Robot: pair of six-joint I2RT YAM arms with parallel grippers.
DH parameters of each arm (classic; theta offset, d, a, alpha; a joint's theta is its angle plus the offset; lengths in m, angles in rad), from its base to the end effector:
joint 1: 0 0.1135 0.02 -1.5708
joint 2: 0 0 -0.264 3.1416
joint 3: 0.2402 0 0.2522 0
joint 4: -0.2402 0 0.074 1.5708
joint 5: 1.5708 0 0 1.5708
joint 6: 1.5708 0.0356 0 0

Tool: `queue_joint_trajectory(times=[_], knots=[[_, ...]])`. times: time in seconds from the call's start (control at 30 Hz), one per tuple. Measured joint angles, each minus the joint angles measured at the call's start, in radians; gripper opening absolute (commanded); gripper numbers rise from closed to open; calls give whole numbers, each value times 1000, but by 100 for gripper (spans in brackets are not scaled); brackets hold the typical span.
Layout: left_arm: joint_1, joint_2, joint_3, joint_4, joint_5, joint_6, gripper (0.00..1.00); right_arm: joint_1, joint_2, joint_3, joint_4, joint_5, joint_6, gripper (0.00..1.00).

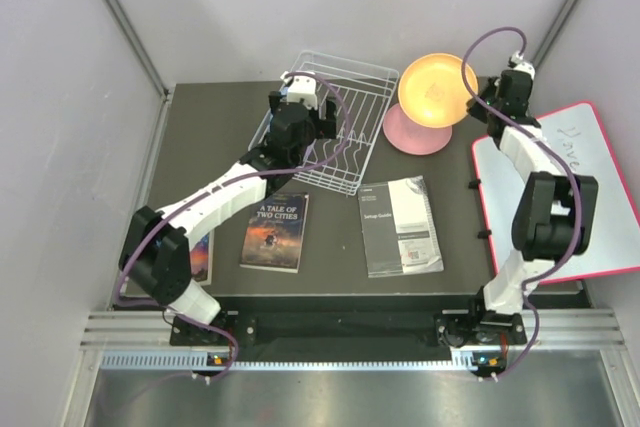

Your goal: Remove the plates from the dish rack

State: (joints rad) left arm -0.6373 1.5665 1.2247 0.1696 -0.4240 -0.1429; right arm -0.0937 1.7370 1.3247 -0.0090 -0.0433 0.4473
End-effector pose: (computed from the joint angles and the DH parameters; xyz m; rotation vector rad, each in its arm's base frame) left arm 0.3098 -0.2112 0.3337 0.1179 1.7280 -0.2059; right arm 0.4105 -0.0370 0.2859 0.5078 1.9364 0.2707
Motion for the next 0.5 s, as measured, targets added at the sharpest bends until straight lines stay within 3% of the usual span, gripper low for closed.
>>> queue_joint_trajectory(times=[0.5], knots=[[37,-43,-23,26,-40,34,99,23,262,266,-217,34,-34,0]])
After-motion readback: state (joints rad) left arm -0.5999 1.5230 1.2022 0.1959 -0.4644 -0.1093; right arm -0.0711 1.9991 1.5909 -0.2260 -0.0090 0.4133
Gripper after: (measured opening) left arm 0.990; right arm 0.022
